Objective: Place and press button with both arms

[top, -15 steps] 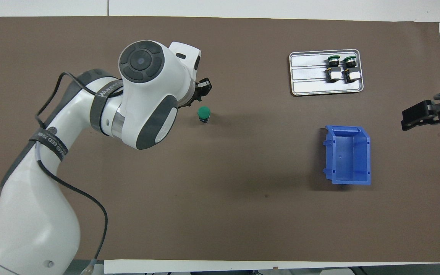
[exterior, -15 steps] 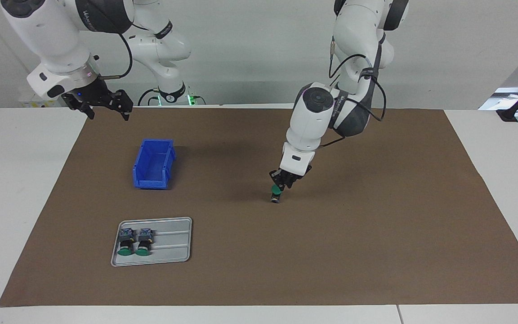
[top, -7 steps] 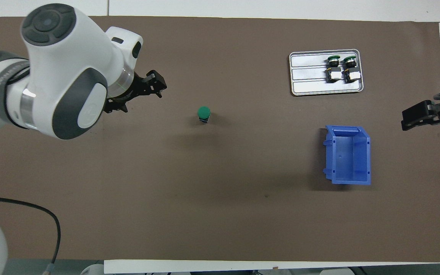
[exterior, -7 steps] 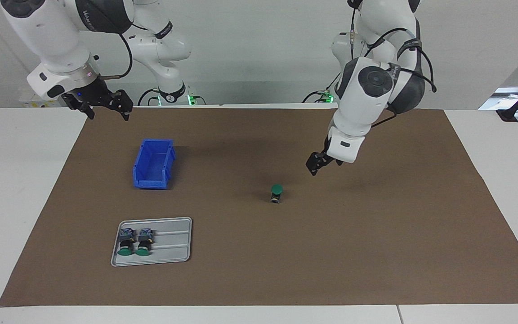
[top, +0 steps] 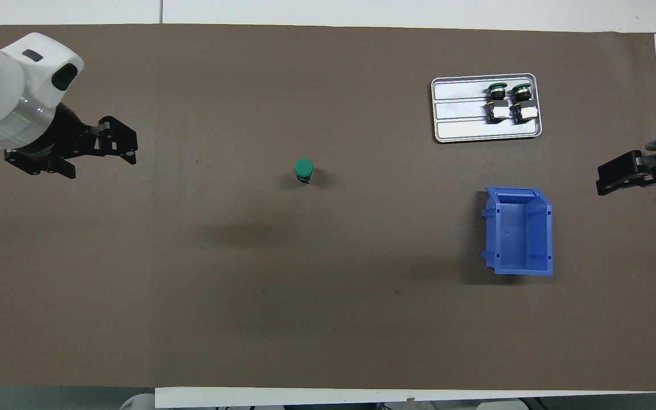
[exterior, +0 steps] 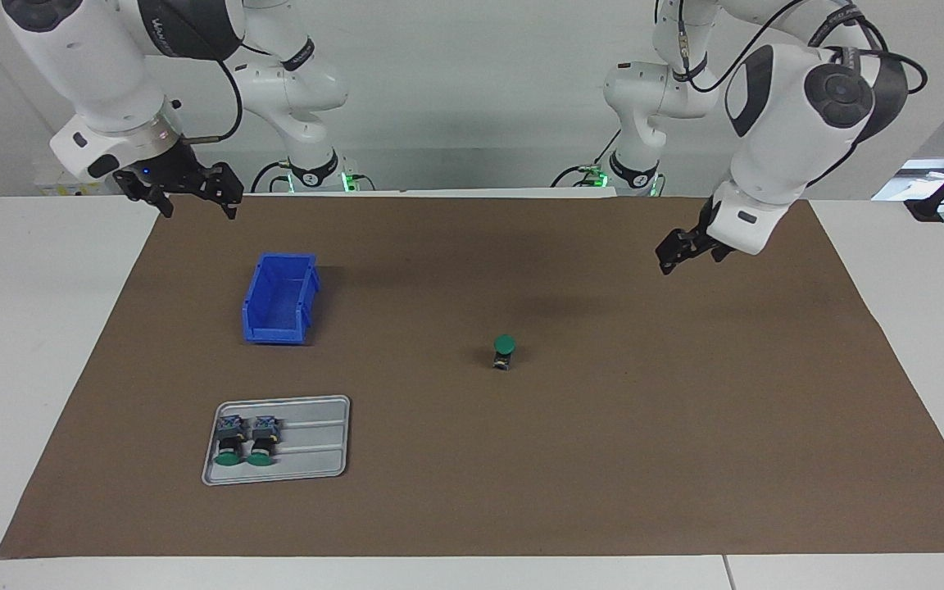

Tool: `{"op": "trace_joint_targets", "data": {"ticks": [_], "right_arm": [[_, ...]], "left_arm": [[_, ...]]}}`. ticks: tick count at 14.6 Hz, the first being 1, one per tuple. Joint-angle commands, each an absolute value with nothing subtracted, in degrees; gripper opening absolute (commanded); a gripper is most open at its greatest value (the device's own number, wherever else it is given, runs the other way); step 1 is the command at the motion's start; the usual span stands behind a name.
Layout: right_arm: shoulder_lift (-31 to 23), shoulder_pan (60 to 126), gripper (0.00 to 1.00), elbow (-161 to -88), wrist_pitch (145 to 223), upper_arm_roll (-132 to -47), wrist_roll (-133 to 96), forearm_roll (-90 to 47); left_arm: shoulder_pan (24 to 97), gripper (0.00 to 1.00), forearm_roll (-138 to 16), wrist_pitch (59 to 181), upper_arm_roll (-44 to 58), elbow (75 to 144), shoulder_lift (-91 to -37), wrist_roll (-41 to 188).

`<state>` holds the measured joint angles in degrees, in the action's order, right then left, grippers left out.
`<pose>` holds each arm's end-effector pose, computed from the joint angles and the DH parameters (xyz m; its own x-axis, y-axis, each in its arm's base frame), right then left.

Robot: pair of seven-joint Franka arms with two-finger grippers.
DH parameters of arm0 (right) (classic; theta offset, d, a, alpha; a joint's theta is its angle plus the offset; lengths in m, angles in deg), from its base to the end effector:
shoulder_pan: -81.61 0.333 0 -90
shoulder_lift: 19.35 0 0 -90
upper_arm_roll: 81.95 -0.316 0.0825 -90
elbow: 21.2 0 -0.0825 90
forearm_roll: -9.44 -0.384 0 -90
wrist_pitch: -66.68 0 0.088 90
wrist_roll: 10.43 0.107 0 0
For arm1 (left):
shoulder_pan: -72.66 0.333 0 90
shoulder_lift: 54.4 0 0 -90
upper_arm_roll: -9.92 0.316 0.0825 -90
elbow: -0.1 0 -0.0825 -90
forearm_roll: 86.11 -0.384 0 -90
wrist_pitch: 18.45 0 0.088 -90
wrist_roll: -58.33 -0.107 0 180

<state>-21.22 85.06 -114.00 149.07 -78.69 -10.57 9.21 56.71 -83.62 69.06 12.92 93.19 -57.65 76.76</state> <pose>0.5286 0.0017 0.6089 0.9889 0.0066 -0.1485 0.0057 -1.0000 -0.0062 0.5460 -0.1313 0.5643 0.9827 0.0967 -0.1582 0.0963 -0.9953 -0.0103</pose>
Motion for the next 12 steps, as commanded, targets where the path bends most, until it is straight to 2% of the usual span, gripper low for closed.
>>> {"op": "trace_joint_targets", "data": {"ticks": [1, 4, 8, 12], "right_arm": [[-21.0, 89.6, 0.98, -113.8, 152.4, -79.2, -7.4, 6.8], [-13.7, 97.9, 0.98, -106.7, 154.3, -79.3, 7.1, 6.3], [2.7, 107.8, 0.98, -91.1, 157.1, -79.4, 25.7, 6.1], [10.5, 114.9, 0.98, -89.1, 165.2, -79.4, 40.3, 6.6]], "left_arm": [[59.5, 1.00, -86.4, 65.9, 12.6, 95.0, -53.9, 70.6], [61.7, 1.00, -88.7, 62.0, 12.7, 93.6, -52.6, 64.3], [64.1, 1.00, -88.9, 57.5, 12.8, 91.4, -51.5, 60.4], [65.3, 1.00, -89.0, 58.4, 12.7, 91.7, -49.5, 59.7]]}}
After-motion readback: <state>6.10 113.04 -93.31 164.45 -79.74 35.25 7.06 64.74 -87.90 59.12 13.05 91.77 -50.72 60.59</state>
